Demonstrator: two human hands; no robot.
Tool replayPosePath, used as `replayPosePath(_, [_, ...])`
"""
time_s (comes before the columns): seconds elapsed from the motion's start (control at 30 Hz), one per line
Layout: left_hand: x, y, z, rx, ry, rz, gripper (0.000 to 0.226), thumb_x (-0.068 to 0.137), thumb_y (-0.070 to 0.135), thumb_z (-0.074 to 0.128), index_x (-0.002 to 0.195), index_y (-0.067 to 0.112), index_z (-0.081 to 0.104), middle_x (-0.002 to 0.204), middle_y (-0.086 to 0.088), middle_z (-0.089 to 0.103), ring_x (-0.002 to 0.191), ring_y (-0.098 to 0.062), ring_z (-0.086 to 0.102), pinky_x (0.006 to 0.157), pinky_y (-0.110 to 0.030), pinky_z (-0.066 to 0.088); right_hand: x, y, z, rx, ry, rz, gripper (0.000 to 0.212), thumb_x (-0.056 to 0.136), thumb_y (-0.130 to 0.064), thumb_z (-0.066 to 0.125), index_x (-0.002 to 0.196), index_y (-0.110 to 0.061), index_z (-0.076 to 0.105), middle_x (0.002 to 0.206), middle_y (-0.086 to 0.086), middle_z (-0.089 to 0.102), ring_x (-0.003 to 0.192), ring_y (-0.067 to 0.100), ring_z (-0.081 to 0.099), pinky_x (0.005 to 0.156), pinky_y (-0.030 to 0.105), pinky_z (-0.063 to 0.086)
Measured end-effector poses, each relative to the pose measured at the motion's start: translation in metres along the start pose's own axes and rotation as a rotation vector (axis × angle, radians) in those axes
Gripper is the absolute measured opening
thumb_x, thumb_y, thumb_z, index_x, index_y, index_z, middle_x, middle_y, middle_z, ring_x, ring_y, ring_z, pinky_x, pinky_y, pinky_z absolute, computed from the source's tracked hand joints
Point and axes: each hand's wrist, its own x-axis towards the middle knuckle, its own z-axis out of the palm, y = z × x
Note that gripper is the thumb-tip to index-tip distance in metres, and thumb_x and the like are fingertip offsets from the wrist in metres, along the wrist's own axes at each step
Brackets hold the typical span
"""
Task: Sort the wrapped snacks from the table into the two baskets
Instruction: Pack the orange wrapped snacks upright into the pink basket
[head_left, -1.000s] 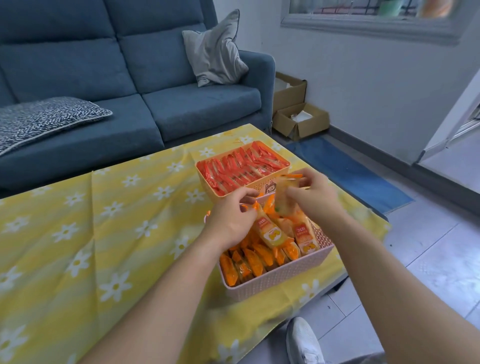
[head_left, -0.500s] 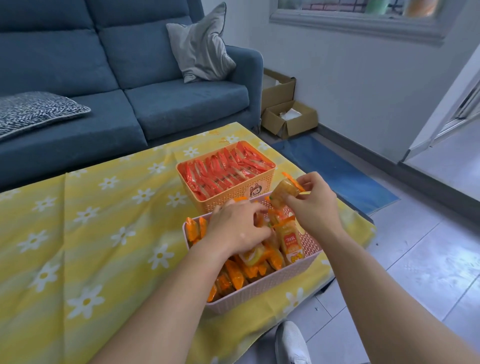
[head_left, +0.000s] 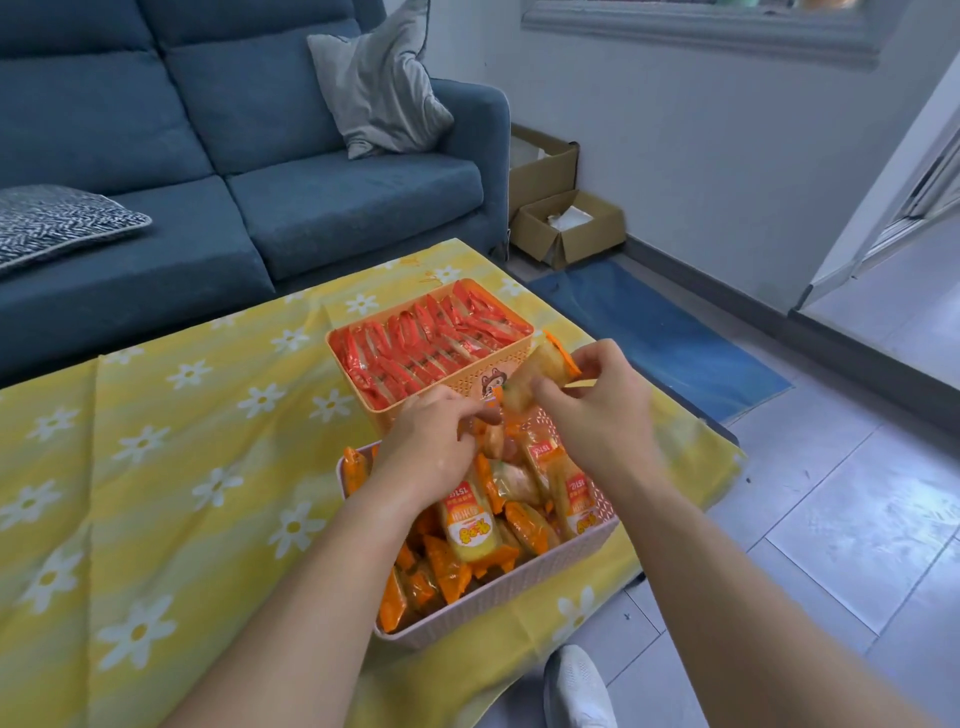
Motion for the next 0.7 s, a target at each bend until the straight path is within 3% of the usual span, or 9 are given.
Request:
replayPosePath(0.07, [-0.001, 0.003, 0.001, 0.091, -0.015, 0.013, 0.037, 0.096, 0.017, 0.05, 0.117, 0.042, 0.069, 0.117, 0.012, 0.053, 0.115, -0.017, 0.04, 0.099, -0.035, 0.036, -0.002, 0.001, 0.004, -0.031, -0.001, 0.017, 0.023, 0.084, -0.029, 0.074, 0.094, -0.022, 0.055, 0.088, -0.007, 0.061, 0.08, 0.012, 0.06, 0.064, 0.031, 0.053])
replayPosePath(0.13, [0.0, 0.004, 0.001, 0.173, 0.004, 0.025, 0.035, 0.096, 0.023, 0.05, 0.12, 0.041, 0.069, 0.117, 0.011, 0.056, 0.115, -0.02, 0.044, 0.098, -0.037, 0.041, -0.004, 0.004, 0.007, -0.065, -0.005, 0.027, 0.023, 0.084, -0.029, 0.074, 0.089, -0.019, 0.054, 0.084, -0.002, 0.061, 0.077, 0.02, 0.059, 0.061, 0.033, 0.05])
replayPosePath(0.27, [0.0, 0.008, 0.001, 0.205, 0.052, -0.009, 0.031, 0.094, 0.026, 0.056, 0.118, 0.034, 0.074, 0.116, 0.005, 0.065, 0.117, -0.022, 0.054, 0.096, -0.038, 0.048, -0.002, 0.009, 0.006, -0.135, -0.009, 0.074, 0.022, 0.084, -0.025, 0.072, 0.089, -0.022, 0.051, 0.084, -0.001, 0.06, 0.078, 0.021, 0.059, 0.066, 0.041, 0.057])
replayPosePath(0.37, [-0.001, 0.011, -0.003, 0.085, 0.101, -0.042, 0.017, 0.089, 0.029, 0.065, 0.094, 0.034, 0.081, 0.102, 0.009, 0.073, 0.101, -0.015, 0.063, 0.085, -0.033, 0.054, -0.002, 0.009, 0.005, -0.183, 0.005, 0.047, 0.023, 0.085, -0.024, 0.072, 0.09, -0.024, 0.05, 0.086, -0.005, 0.058, 0.079, 0.017, 0.058, 0.067, 0.039, 0.057])
replayPosePath(0.47, [-0.002, 0.007, -0.009, -0.064, 0.169, -0.067, 0.015, 0.085, 0.027, 0.076, 0.075, 0.037, 0.073, 0.085, 0.014, 0.07, 0.084, -0.007, 0.064, 0.074, -0.031, 0.055, -0.002, 0.009, 0.006, -0.203, 0.009, 0.023, 0.025, 0.086, -0.024, 0.073, 0.092, -0.026, 0.049, 0.087, -0.008, 0.057, 0.08, 0.014, 0.057, 0.069, 0.04, 0.058])
replayPosePath(0.53, [-0.003, 0.003, -0.013, -0.149, 0.204, -0.08, 0.013, 0.085, 0.023, 0.078, 0.086, 0.034, 0.071, 0.084, 0.014, 0.068, 0.081, -0.007, 0.064, 0.073, -0.034, 0.056, -0.001, 0.01, 0.005, -0.178, 0.009, 0.038, 0.025, 0.086, -0.026, 0.075, 0.093, -0.027, 0.05, 0.088, -0.008, 0.058, 0.082, 0.015, 0.059, 0.071, 0.041, 0.06])
replayPosePath(0.6, [-0.002, -0.001, -0.014, -0.206, 0.22, -0.069, 0.025, 0.085, 0.021, 0.079, 0.103, 0.033, 0.066, 0.086, 0.012, 0.067, 0.082, -0.01, 0.064, 0.072, -0.033, 0.055, 0.0, 0.009, 0.004, -0.159, 0.014, 0.048, 0.025, 0.086, -0.026, 0.075, 0.092, -0.026, 0.05, 0.089, -0.007, 0.058, 0.083, 0.015, 0.06, 0.072, 0.041, 0.06])
replayPosePath(0.7, [0.001, -0.001, -0.014, -0.102, 0.211, 0.04, 0.029, 0.09, 0.013, 0.073, 0.113, 0.029, 0.07, 0.096, 0.01, 0.064, 0.091, -0.011, 0.06, 0.078, -0.024, 0.045, 0.0, 0.005, 0.0, -0.135, 0.026, 0.039, 0.025, 0.085, -0.024, 0.075, 0.09, -0.025, 0.05, 0.087, -0.007, 0.057, 0.083, 0.015, 0.058, 0.071, 0.039, 0.059])
